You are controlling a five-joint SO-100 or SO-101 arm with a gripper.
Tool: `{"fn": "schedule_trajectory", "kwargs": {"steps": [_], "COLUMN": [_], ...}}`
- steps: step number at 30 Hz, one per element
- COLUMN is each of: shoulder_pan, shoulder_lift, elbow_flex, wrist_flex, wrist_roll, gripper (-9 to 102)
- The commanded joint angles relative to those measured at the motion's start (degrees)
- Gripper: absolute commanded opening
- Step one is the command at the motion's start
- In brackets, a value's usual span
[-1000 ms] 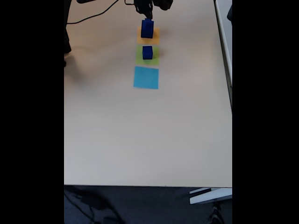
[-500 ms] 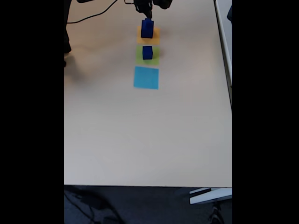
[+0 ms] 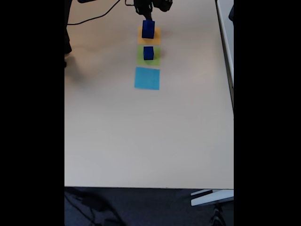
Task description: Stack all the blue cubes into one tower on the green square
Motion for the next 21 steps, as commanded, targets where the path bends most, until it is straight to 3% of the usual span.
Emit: {"fn": "schedule_trajectory", "kwargs": {"steps": [1, 21], "shoulder_pan": [0.26, -0.09], "shoulder_lift": [1.49, 1.32], "elbow_flex": [-0.35, -0.18], "wrist_flex": [-0.97, -1.23], "wrist_roll": [-0.26, 0.53], "gripper": [3, 6]}}
